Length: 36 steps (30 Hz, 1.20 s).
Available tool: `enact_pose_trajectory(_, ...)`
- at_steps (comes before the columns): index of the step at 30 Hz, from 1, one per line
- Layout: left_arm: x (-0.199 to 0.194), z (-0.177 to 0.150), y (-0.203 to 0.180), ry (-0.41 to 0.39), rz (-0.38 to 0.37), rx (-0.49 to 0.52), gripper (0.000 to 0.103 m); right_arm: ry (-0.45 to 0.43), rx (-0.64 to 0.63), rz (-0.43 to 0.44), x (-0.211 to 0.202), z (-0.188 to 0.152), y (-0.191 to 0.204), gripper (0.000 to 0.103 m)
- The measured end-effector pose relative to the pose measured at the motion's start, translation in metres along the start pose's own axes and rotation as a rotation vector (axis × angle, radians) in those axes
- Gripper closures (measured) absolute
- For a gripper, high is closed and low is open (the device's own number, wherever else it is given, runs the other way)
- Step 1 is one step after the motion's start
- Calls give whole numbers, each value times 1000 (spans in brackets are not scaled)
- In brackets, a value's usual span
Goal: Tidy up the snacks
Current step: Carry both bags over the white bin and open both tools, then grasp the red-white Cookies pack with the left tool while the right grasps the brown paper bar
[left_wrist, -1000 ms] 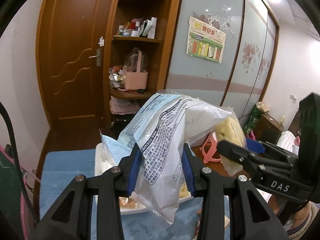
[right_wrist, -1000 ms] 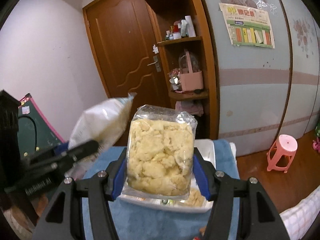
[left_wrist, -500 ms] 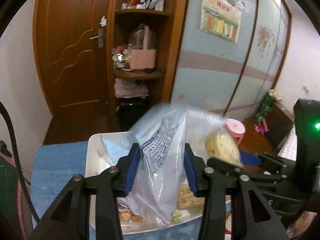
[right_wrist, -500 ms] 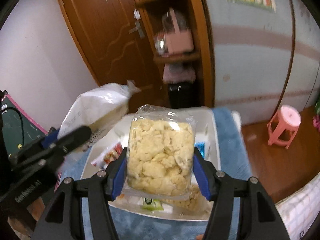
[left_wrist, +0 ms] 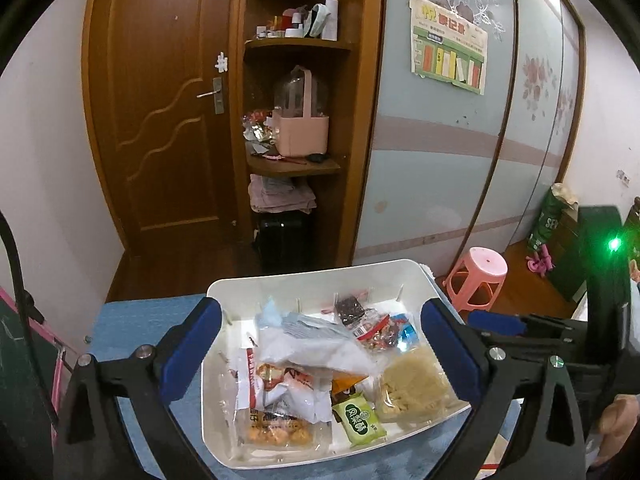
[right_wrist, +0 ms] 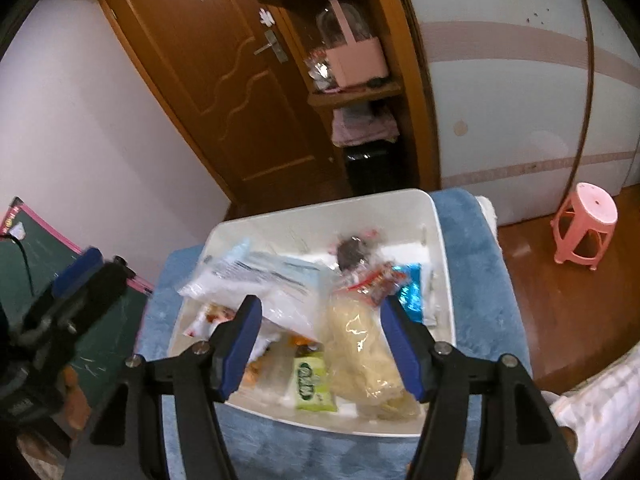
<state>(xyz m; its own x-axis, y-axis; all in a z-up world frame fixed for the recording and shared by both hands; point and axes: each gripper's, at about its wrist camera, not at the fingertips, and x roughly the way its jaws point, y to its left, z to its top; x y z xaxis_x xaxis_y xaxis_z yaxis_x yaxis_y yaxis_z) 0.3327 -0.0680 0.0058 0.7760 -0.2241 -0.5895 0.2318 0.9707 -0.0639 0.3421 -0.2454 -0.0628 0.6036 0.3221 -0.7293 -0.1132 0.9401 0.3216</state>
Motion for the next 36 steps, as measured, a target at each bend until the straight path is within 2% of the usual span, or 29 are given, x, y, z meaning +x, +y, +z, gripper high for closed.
enact_pose_trajectory(12,-30,-9,-5,7,35,22,3,-40,-27,-23,-34,-10,12,37)
enact_pose_trajectory(20,-68,-22,-18,1,21,55,3,-60,-58,-73,-76,-37,15,37)
enact_pose_trajectory(30,-103,-63,-59,27,-75,112,1,-37,-64,-120,-109,-92,-18,37)
enact_pose_trajectory(33,-98,-86,-76,63,-124,128,1,-22,-37,-133,-114,-107,-39,37)
enact_pose_trajectory(36,-83,-115,-95,132,-167,152,1,-3,-15,-151,-115,-122,-63,37)
